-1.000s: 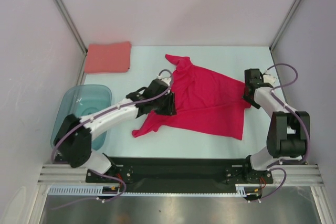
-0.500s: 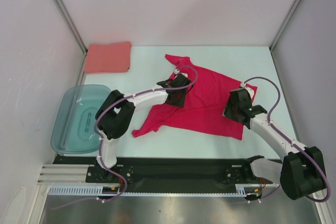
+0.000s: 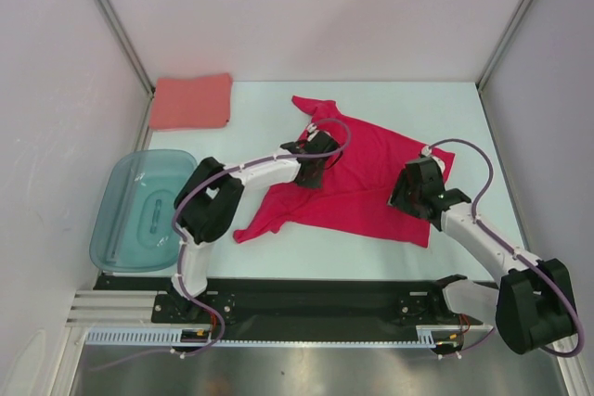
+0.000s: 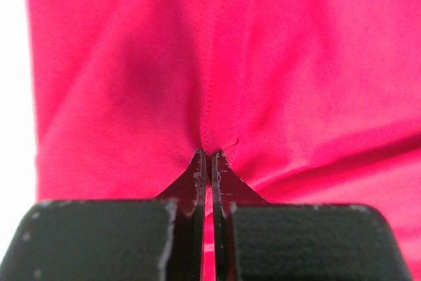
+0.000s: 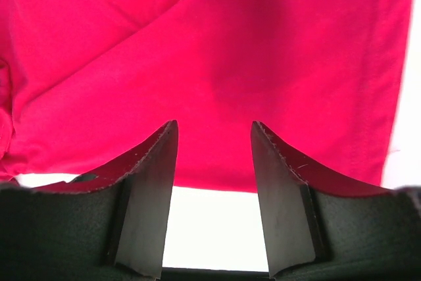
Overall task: Fold and stack the t-shirts
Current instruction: Flatten the tshirt out
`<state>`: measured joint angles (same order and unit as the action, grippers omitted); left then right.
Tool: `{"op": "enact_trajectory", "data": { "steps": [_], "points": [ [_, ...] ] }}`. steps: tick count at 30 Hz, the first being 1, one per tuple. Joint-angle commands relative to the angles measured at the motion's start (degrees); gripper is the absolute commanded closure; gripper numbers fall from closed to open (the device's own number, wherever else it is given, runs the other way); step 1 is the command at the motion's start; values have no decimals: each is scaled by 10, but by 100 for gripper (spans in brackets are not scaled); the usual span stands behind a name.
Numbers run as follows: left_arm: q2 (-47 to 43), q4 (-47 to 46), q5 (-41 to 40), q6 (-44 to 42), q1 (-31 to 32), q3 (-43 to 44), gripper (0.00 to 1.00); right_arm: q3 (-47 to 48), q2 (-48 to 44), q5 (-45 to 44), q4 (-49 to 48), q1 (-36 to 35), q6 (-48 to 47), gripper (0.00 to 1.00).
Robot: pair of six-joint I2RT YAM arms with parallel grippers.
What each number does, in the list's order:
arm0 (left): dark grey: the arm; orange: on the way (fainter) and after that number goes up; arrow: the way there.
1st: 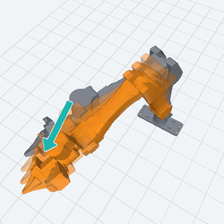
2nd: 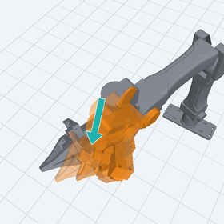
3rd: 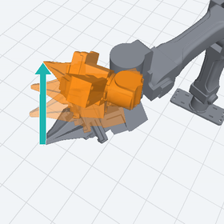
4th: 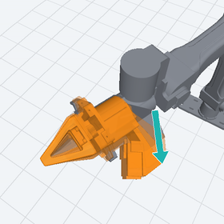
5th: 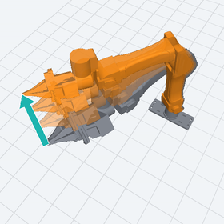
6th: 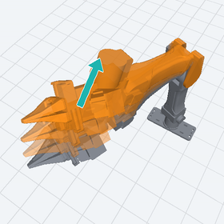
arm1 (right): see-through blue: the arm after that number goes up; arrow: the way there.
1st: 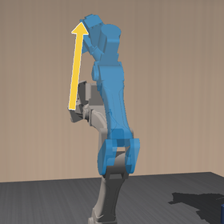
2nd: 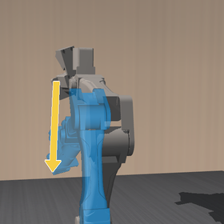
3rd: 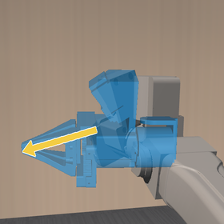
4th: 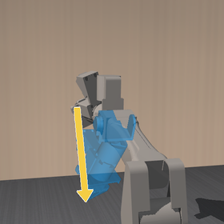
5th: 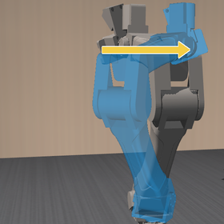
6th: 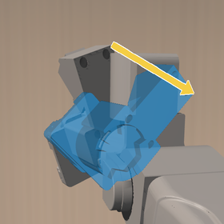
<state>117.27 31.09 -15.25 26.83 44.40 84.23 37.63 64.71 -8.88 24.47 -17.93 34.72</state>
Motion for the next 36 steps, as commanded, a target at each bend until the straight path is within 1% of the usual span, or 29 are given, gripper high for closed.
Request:
{"op": "enact_trajectory", "data": {
  "steps": [1,5,6,9,10,13,15,17,18,19,20,22,23,26,27,28,29,30,31,32,33,34,36],
  "points": [
    [-39,35,-63,-13,-22,47,100,-4,14,28,-27,-2,23,47],
    [-97,82,-123,-25,-74,69,100,-6,26,31,-37,-3,39,48],
    [-118,96,-137,-28,-105,74,100,-7,33,32,-44,-3,43,48],
    [-142,100,-124,-48,-159,83,100,-4,55,33,-61,-3,56,48],
    [-151,100,-109,-51,-192,87,100,-3,64,32,-64,-3,63,48],
    [-147,99,-74,-69,-246,102,100,3,96,28,-71,-2,78,48],
    [-140,106,-80,-75,-271,113,100,2,109,31,-81,0,92,49],
    [-130,115,-105,-74,-283,121,99,3,125,33,-86,5,99,49],
    [-124,118,-106,-71,-296,125,96,3,130,35,-89,8,99,49],
    [-119,121,-102,-71,-302,132,90,2,137,36,-91,9,99,50],
    [-106,142,-99,-69,-306,153,65,2,140,34,-91,13,99,50],
    [-102,160,-102,-56,-306,165,39,2,142,29,-90,19,97,50],
    [-115,158,-95,-55,-304,153,35,2,142,27,-89,25,96,50],
    [-144,146,-98,-48,-280,112,33,4,136,19,-81,33,84,50],
    [-164,144,-92,-39,-259,98,33,8,134,9,-79,33,82,50],
    [-173,139,-85,-35,-246,85,34,10,134,2,-77,34,77,50],
    [-185,124,-77,-29,-233,51,35,12,133,-5,-73,34,76,50],
    [-198,112,-59,-21,-204,32,35,14,134,-13,-73,34,74,50],
    [-202,100,-41,-17,-191,15,40,20,137,-16,-74,36,73,50],
    [-204,66,-19,-18,-180,-18,40,23,140,-17,-78,37,74,50],
    [-203,46,0,-19,-159,-29,40,26,153,-20,-79,37,74,50],
    [-185,33,27,-18,-149,-35,39,34,161,-22,-84,39,74,50],
    [-149,20,72,-19,-133,-18,37,49,191,-28,-84,41,70,50]
  ]
}}
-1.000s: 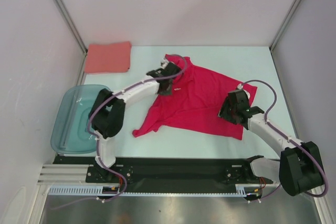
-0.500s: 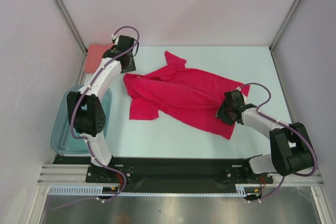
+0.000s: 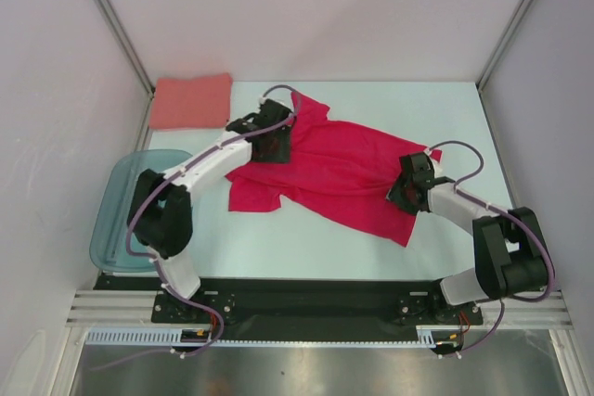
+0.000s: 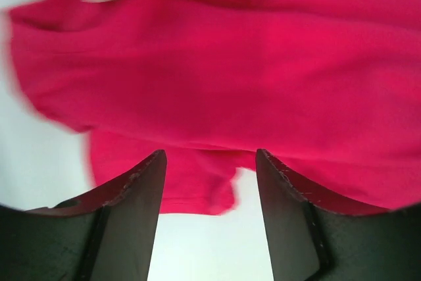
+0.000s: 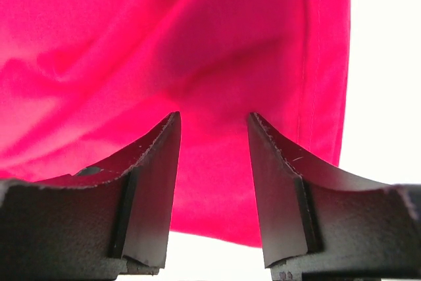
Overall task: Fold and stack the t-shirts
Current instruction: Flatten the tshirt out
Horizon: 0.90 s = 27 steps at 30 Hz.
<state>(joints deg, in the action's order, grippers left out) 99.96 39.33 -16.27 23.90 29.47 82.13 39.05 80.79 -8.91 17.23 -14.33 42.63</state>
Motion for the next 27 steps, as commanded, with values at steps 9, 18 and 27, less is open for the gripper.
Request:
{"op": "enact_trajectory", "data": {
  "steps": [9,18,27],
  "points": [
    [246,-57,149,43,34,164,36,86,106,-30,-7,46,-29,50],
    [384,-16,220,73,34,385,37,152,178,-1,2,111,-114,50],
    [111,-22,114,40,33,201,32,234,128,-31,112,91,-174,44]
  ]
}}
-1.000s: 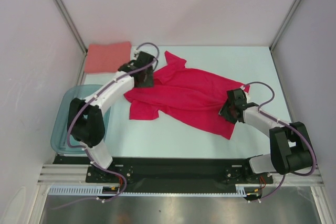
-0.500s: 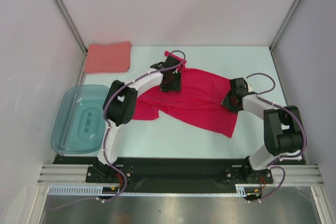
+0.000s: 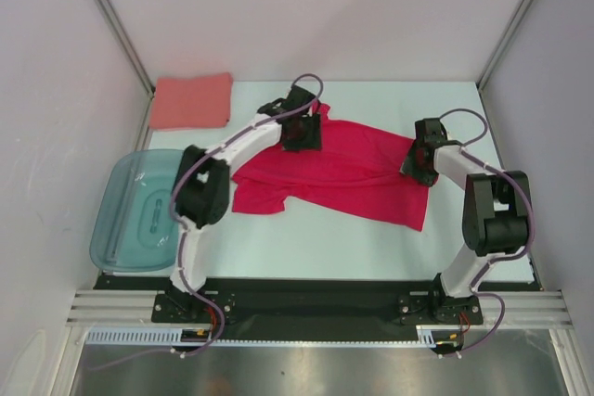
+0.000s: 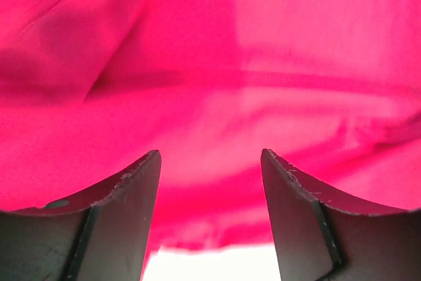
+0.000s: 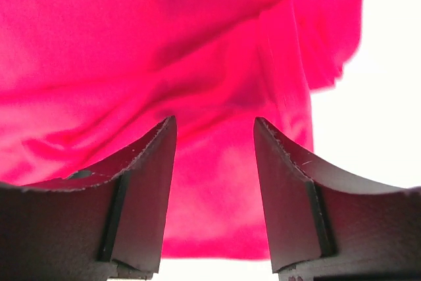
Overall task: Fold and stack the t-shirts
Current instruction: Flatten the tshirt out
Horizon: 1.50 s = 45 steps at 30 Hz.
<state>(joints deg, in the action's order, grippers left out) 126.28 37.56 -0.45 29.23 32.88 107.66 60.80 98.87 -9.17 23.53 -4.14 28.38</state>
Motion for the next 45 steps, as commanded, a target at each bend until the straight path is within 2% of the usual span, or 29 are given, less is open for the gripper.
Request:
{"op": "enact_trajectory", "data": {
  "steps": [1,2,4,5,9,11,12,14,15,19,23,28,39,42,43,45],
  "points": [
    [-189,-12,-62,-15,-1,-86,32,14,-66,-27,59,-14,-29,44],
    [-250,-15,-68,-17,-3,-151,32,7,-81,-21,61,-22,-32,43],
    [-316,-24,-79,-17,-12,-222,33,-4,-142,-2,64,-37,-48,41],
    [-377,-24,-78,-12,-19,-291,34,-11,-166,5,65,-57,-53,38],
    [-519,-36,-32,8,-98,-447,36,-45,-249,41,46,-148,-38,36],
    [-579,-40,-4,10,-133,-508,37,-65,-264,108,-4,-191,-5,36],
    [-632,-39,-1,8,-139,-522,37,-75,-263,128,-32,-235,12,36],
    [-670,-22,-1,7,-147,-539,37,-116,-249,150,-139,-292,58,36],
    [-691,-14,-1,6,-148,-542,37,-124,-237,149,-170,-347,71,37],
    [-760,22,-1,13,-149,-545,34,-109,-141,121,-305,-443,113,40],
    [-775,34,20,12,-150,-545,34,-42,-35,93,-328,-510,85,41],
    [-779,37,54,-3,-151,-552,34,5,57,61,-305,-526,106,36],
    [-773,23,56,0,-151,-563,33,34,109,17,-294,-515,103,41],
    [-768,17,55,0,-151,-569,33,50,125,21,-293,-508,100,47],
    [-761,17,55,-1,-152,-570,33,56,127,24,-294,-506,100,60],
    [-755,17,48,1,-152,-572,33,62,135,25,-278,-500,105,70]
  ]
}}
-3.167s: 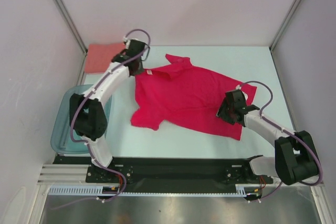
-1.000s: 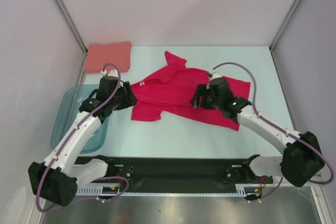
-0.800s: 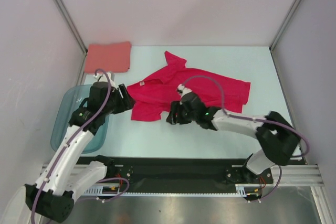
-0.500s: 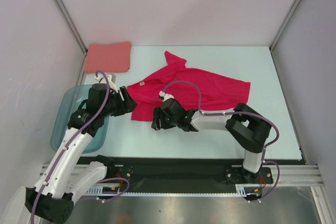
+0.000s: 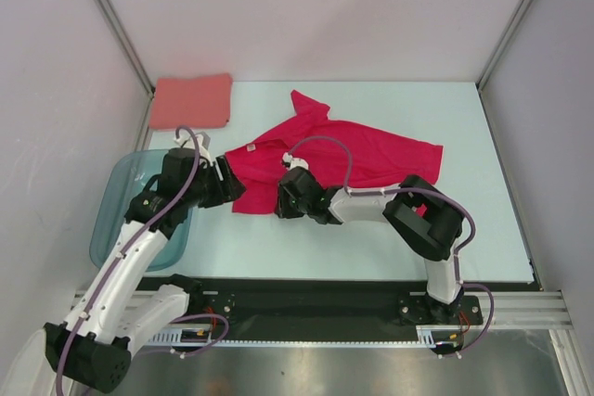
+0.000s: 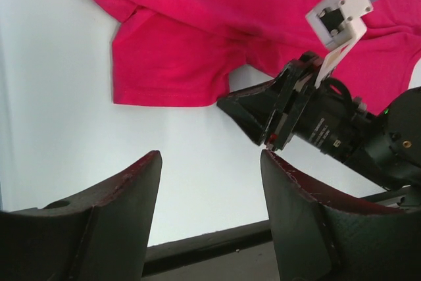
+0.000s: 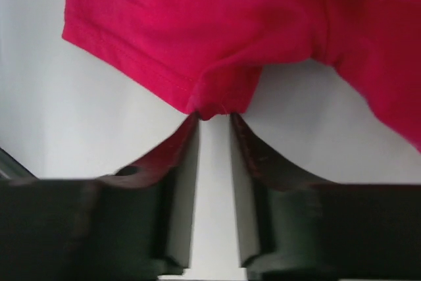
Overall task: Fold and stack the t-shirts
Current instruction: Flatten the tshirt out
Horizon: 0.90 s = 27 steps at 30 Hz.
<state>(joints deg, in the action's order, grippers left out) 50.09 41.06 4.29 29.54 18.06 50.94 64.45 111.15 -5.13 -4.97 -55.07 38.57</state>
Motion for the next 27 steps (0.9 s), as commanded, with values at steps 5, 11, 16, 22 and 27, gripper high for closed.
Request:
{"op": "enact_trajectory", "data": {
  "steps": [5,11,16,22,27],
  "points": [
    [41,-12,-10,3,-4,-12,34,-5,-2,-14,3,32,13,92],
    [121,-19,-2,31,-4,-26,40,-46,-25,31,-2,67,18,100],
    [209,-74,-1,70,-4,-72,51,-69,-38,73,-17,74,2,100],
    [223,-139,5,103,-4,-123,57,-105,-77,96,-16,103,0,100],
    [232,-186,11,109,-3,-131,51,-117,-88,173,-40,127,-17,83]
  ]
}}
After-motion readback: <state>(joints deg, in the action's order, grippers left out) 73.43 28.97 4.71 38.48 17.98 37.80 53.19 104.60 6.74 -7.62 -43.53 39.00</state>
